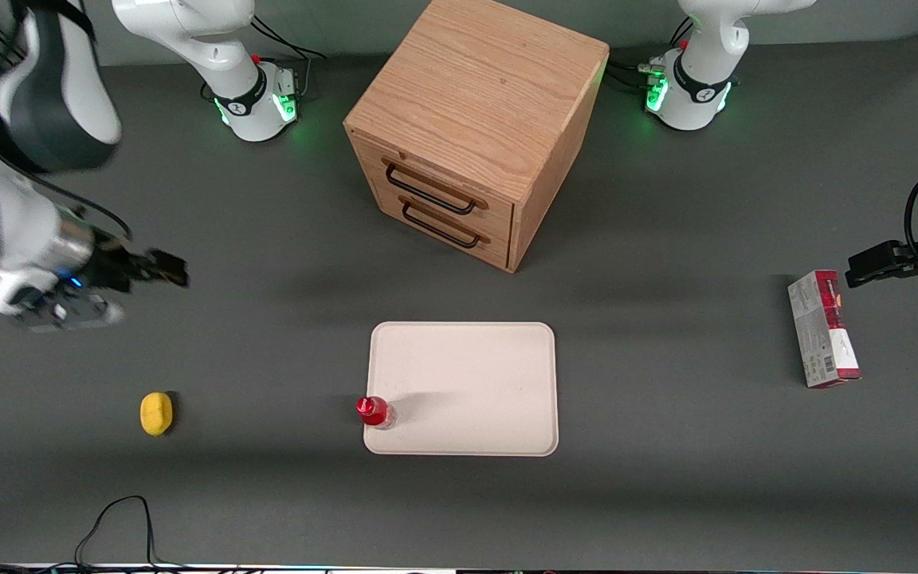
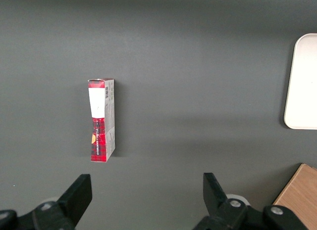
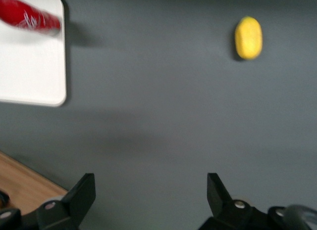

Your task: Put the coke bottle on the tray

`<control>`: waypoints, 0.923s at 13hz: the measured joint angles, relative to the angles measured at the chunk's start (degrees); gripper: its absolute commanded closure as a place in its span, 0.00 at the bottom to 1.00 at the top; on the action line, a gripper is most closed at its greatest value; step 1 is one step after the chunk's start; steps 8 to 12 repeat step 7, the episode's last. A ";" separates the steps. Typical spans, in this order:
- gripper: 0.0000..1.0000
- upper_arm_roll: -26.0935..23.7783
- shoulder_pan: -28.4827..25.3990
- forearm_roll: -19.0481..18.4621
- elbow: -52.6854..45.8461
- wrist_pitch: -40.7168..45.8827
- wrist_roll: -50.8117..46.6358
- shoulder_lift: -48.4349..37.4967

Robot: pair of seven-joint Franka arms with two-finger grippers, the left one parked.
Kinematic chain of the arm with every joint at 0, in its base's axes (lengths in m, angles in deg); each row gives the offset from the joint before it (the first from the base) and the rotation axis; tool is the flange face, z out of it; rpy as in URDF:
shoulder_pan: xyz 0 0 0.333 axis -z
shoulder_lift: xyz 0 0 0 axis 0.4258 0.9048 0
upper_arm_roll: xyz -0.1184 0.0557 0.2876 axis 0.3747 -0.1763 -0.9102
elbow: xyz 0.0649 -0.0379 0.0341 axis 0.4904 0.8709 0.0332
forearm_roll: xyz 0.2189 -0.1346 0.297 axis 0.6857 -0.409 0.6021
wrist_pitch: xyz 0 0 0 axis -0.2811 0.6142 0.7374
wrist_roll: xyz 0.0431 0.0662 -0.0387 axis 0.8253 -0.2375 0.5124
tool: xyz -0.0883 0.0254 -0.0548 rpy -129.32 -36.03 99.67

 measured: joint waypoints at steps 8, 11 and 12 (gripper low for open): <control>0.00 0.36 -0.53 0.01 1.00 5.90 1.05 -8.06; 0.00 0.36 -0.53 0.01 1.00 5.90 1.05 -8.06; 0.00 0.36 -0.53 0.01 1.00 5.90 1.05 -8.06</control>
